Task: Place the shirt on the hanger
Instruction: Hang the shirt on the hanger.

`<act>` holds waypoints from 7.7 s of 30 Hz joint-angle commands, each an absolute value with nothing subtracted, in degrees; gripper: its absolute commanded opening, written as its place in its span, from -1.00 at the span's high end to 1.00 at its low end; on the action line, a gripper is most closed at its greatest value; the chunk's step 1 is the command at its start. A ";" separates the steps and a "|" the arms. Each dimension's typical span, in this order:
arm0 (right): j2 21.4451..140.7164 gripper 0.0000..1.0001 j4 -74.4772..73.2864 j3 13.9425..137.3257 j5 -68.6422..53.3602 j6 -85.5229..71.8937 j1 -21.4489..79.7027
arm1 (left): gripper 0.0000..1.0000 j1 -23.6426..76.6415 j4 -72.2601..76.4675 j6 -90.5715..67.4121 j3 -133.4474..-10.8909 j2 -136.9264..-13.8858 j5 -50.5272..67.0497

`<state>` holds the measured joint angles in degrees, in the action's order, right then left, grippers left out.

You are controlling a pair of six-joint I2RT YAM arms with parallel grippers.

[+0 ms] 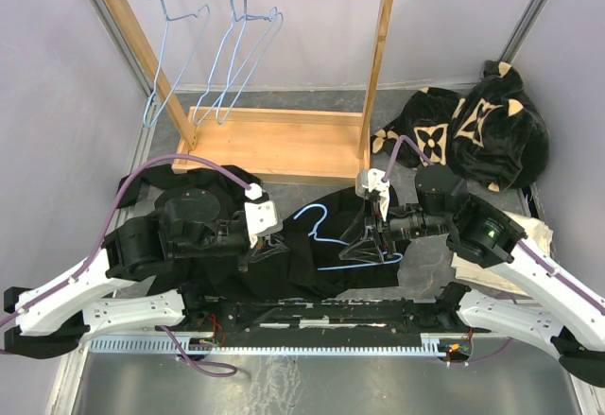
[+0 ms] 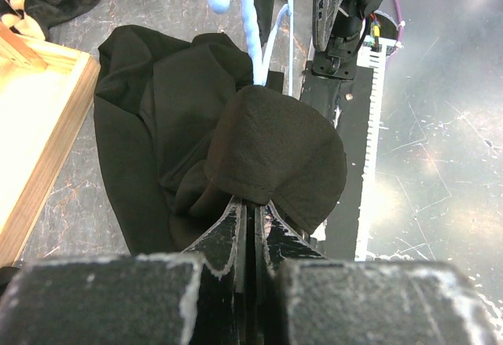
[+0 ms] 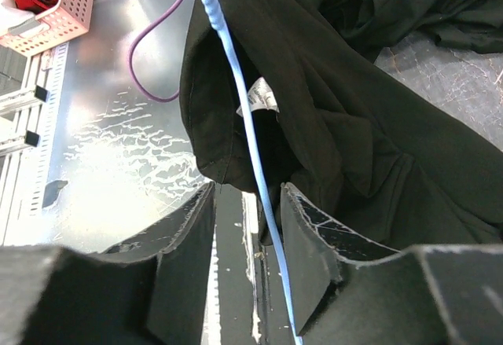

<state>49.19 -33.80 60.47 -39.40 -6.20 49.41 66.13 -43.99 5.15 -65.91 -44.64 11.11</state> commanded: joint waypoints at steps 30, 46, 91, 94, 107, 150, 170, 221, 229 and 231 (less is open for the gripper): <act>48.93 1.00 -28.55 61.28 -39.64 -5.70 49.75 | 0.80 66.10 -37.40 0.49 -66.61 -45.47 16.66; 49.31 1.00 -26.70 60.77 -39.66 -6.24 50.09 | 0.92 66.09 -32.83 -1.16 -63.63 -47.56 21.16; 25.38 -0.53 -50.05 48.22 23.16 -48.87 50.10 | 0.95 66.09 -38.99 -5.40 -65.73 -43.85 -7.95; 24.90 -0.53 -46.83 45.29 20.28 -50.83 50.10 | 0.95 66.05 -38.48 -5.39 -66.24 -43.46 -8.00; 25.38 -0.63 -16.33 26.10 10.20 -62.44 50.10 | 0.95 66.12 -38.61 -4.86 -68.47 -42.55 -5.65; 35.03 1.00 18.47 13.04 5.36 -70.56 51.06 | 0.95 66.10 -36.41 -4.73 -66.59 -41.79 -2.36; 31.72 -0.54 7.39 21.36 -0.54 -62.58 50.98 | 0.95 66.09 -37.27 -5.18 -67.06 -40.12 -1.58; 37.34 0.29 16.65 17.41 4.02 -86.23 52.27 | 0.95 66.07 -31.88 0.03 -70.59 -45.45 -9.19; 35.79 1.00 4.23 23.13 11.67 -77.68 52.25 | 0.95 66.06 -34.18 -1.54 -69.32 -43.28 -7.90; 33.76 1.00 -2.08 26.22 16.16 -73.79 52.22 | 0.95 66.09 -35.21 -1.96 -68.88 -42.50 -7.17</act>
